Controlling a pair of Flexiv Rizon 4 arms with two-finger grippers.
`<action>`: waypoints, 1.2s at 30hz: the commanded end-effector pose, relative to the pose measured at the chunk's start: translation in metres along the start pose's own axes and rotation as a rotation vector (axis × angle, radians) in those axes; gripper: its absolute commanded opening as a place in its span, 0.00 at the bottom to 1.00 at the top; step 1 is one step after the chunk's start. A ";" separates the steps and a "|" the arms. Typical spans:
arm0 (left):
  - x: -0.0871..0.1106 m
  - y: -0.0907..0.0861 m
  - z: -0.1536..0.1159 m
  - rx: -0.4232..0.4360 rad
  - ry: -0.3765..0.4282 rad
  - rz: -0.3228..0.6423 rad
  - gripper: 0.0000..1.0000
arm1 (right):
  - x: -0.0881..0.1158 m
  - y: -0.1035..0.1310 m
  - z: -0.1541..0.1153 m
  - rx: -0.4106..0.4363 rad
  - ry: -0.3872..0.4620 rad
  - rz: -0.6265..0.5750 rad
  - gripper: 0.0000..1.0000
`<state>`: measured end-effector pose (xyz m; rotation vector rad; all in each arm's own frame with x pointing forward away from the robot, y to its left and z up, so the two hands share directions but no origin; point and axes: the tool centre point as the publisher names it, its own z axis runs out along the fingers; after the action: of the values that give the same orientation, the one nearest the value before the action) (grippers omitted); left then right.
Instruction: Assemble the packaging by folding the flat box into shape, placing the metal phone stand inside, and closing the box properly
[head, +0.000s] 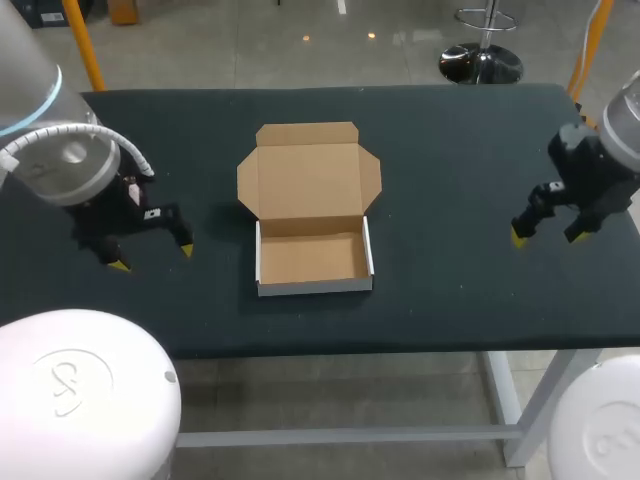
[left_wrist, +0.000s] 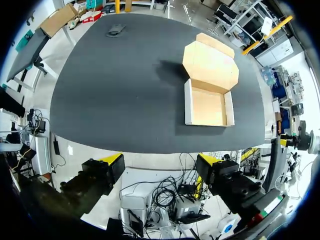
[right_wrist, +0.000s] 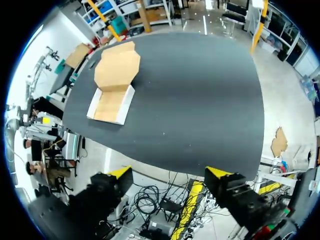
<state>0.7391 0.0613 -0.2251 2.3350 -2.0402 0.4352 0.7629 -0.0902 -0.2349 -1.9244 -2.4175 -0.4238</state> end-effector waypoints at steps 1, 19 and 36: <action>0.004 -0.020 0.029 -0.021 -0.026 -0.021 1.00 | 0.000 -0.001 -0.003 0.004 0.000 0.000 1.00; -0.036 -0.068 0.085 -0.036 -0.050 -0.079 1.00 | 0.000 -0.001 -0.003 0.004 0.000 0.000 1.00; -0.072 -0.102 0.100 -0.077 -0.053 -0.088 1.00 | 0.000 -0.001 -0.003 0.004 0.000 0.000 1.00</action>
<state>0.8473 0.1288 -0.3196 2.4053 -1.9301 0.3088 0.7622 -0.0902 -0.2348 -1.9244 -2.4173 -0.4266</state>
